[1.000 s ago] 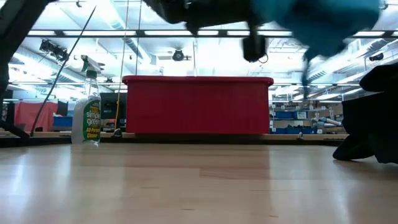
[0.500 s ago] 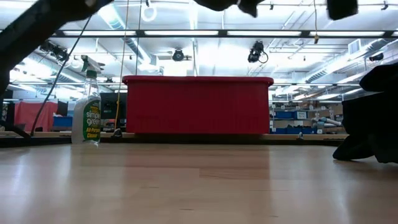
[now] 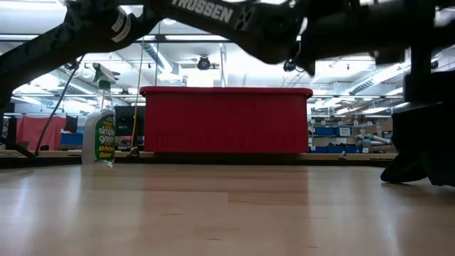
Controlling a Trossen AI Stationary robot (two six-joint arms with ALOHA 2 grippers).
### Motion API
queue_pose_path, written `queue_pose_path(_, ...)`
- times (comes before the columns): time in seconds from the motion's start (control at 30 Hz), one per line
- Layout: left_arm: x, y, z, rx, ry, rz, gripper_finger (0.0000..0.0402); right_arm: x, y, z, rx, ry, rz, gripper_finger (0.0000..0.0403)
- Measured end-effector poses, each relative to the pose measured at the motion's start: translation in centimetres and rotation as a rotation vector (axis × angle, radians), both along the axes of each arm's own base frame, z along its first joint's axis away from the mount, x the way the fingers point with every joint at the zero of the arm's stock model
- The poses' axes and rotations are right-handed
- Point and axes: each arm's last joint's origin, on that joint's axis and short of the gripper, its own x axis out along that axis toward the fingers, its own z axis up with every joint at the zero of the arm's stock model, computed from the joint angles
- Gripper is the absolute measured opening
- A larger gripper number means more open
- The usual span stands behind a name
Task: Fold laundry
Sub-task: Stack the folded blue shorts on top of the folded black shirt
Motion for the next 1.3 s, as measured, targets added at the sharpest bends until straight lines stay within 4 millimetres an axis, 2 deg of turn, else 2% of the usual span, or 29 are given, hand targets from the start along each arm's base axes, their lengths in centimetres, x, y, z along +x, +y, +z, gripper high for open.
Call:
queue_pose_path(0.1,0.1,-0.8,-1.9,0.03,0.066,-0.022,0.0018,0.1,0.0,-0.1,0.004,0.011,-0.001,0.0112)
queue_pose_path(0.2,-0.1,-1.4,-2.4,0.086,0.081,-0.036,0.0027,0.2,-0.1,-0.4,0.019,0.046,0.0,0.0113)
queue_pose_path(0.27,-0.1,-1.5,-2.3,0.133,0.062,-0.042,0.0047,0.3,-0.1,-0.7,0.028,0.07,0.005,0.0113)
queue_pose_path(0.37,-0.2,-1.7,-2.3,0.169,0.034,-0.046,0.0102,0.3,-0.1,-0.7,0.023,0.079,0.021,0.0113)
queue_pose_path(0.57,0.0,-0.7,-1.9,0.195,-0.025,-0.056,0.0236,0.3,0.0,-0.7,0.019,0.079,0.029,0.0113)
queue_pose_path(0.7,0.0,0.2,-1.7,0.221,-0.034,-0.058,0.0287,0.3,0.0,-0.7,0.019,0.08,0.03,0.0113)
queue_pose_path(0.97,-0.8,0.8,-0.5,0.394,0.036,-0.089,0.0289,0.3,0.0,-0.7,0.019,0.083,0.029,0.0113)
queue_pose_path(1.1,-1.3,-0.2,-0.2,0.456,0.043,-0.133,0.0284,0.3,-0.1,-0.8,0.019,0.091,0.027,0.0113)
queue_pose_path(1.3,-2.3,-2.1,2.5,0.539,-0.042,-0.146,0.0273,0.3,-0.1,-0.8,-0.002,0.094,0.018,0.0113)
